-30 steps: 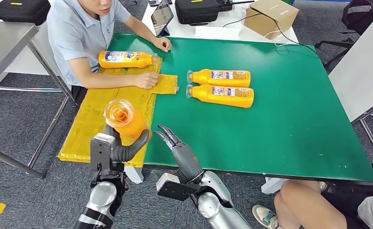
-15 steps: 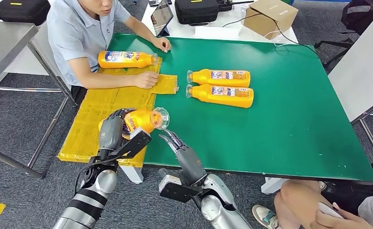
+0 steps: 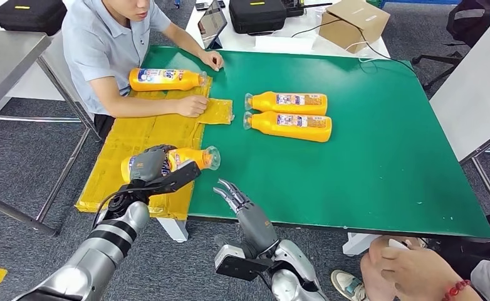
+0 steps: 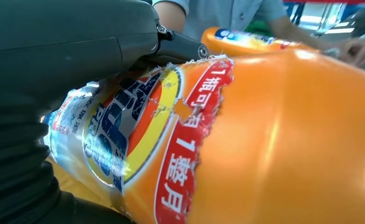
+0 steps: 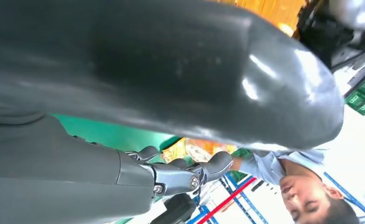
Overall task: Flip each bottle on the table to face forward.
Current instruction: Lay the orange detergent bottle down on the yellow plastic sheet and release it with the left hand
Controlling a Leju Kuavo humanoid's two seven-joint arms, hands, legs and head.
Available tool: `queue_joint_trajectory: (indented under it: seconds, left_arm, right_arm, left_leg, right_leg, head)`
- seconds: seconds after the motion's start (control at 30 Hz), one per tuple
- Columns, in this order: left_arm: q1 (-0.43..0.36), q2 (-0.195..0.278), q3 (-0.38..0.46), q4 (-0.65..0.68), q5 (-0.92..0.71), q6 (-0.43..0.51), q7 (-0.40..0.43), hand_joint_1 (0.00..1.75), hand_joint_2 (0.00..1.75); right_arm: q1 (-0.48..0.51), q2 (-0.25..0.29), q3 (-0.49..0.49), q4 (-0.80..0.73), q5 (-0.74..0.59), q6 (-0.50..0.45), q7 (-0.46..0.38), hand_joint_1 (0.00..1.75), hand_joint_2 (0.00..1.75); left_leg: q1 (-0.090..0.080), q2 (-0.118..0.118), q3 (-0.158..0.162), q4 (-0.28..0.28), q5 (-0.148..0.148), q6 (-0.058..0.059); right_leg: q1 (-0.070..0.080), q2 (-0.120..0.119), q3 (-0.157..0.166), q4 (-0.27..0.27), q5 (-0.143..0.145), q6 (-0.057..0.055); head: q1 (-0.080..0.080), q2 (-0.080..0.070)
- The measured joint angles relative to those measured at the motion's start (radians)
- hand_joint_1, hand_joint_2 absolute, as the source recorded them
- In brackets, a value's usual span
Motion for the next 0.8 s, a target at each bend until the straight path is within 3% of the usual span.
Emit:
queue_joint_trajectory:
  seconds: [0.27, 0.37, 0.4, 0.47, 0.5, 0.6, 0.7, 0.8]
  left_arm:
    - [-0.124, 0.006, 0.012, 0.192, -0.068, -0.052, 0.032, 1.4, 1.75]
    - [-0.139, 0.004, -0.005, 0.228, -0.126, -0.055, 0.05, 0.91, 1.75]
    - [-0.141, 0.002, -0.013, 0.237, -0.14, -0.055, 0.055, 0.8, 1.75]
    - [-0.145, -0.002, -0.024, 0.251, -0.153, -0.056, 0.057, 0.79, 1.75]
    - [-0.146, -0.004, -0.027, 0.257, -0.154, -0.056, 0.055, 0.65, 1.75]
    - [-0.149, -0.009, -0.031, 0.268, -0.15, -0.059, 0.047, 0.07, 1.75]
    - [-0.145, -0.012, -0.03, 0.279, -0.115, -0.074, 0.009, 0.0, 1.75]
    - [-0.141, -0.016, -0.009, 0.281, -0.019, -0.105, -0.096, 0.0, 1.75]
  right_arm:
    - [-0.004, -0.002, 0.002, 0.001, -0.027, 0.028, -0.013, 0.0, 0.0]
    - [-0.006, -0.003, 0.002, 0.006, -0.031, 0.027, -0.014, 0.0, 0.0]
    - [-0.006, -0.004, 0.002, 0.009, -0.031, 0.027, -0.015, 0.0, 0.0]
    - [-0.007, -0.006, 0.002, 0.015, -0.031, 0.027, -0.016, 0.0, 0.0]
    - [-0.008, -0.006, 0.002, 0.018, -0.031, 0.027, -0.017, 0.0, 0.0]
    - [-0.008, -0.007, 0.002, 0.027, -0.031, 0.026, -0.018, 0.0, 0.0]
    - [-0.01, -0.007, 0.002, 0.037, -0.031, 0.026, -0.019, 0.0, 0.0]
    - [-0.016, -0.007, 0.002, 0.053, -0.034, 0.022, -0.026, 0.0, 0.0]
  left_leg:
    - [0.0, 0.001, 0.007, 0.0, 0.001, -0.001]
    - [0.0, 0.002, 0.008, 0.0, 0.001, -0.001]
    - [0.0, 0.002, 0.008, 0.0, 0.001, -0.001]
    - [0.0, 0.002, 0.008, 0.0, 0.001, -0.001]
    - [0.0, 0.002, 0.008, 0.0, 0.001, -0.001]
    - [0.0, 0.001, 0.008, 0.0, 0.001, -0.001]
    - [0.0, 0.001, 0.007, 0.0, 0.001, -0.001]
    - [0.0, -0.002, 0.007, 0.0, 0.001, -0.001]
  right_leg:
    - [0.0, 0.001, 0.005, 0.002, 0.0, -0.001]
    - [0.0, 0.002, 0.006, 0.002, 0.0, -0.001]
    - [0.0, 0.002, 0.006, 0.002, 0.0, -0.001]
    - [0.0, 0.002, 0.006, 0.002, 0.0, -0.001]
    - [0.0, 0.001, 0.006, 0.002, 0.0, -0.001]
    - [0.0, 0.001, 0.006, 0.002, 0.0, -0.001]
    - [0.0, 0.001, 0.005, 0.002, 0.0, -0.001]
    - [0.0, 0.0, 0.006, 0.002, -0.001, -0.001]
  head:
    - [0.0, 0.0]
    - [0.0, 0.0]
    - [0.0, 0.0]
    - [0.0, 0.0]
    - [0.0, 0.0]
    - [0.0, 0.0]
    - [0.0, 0.0]
    - [0.0, 0.0]
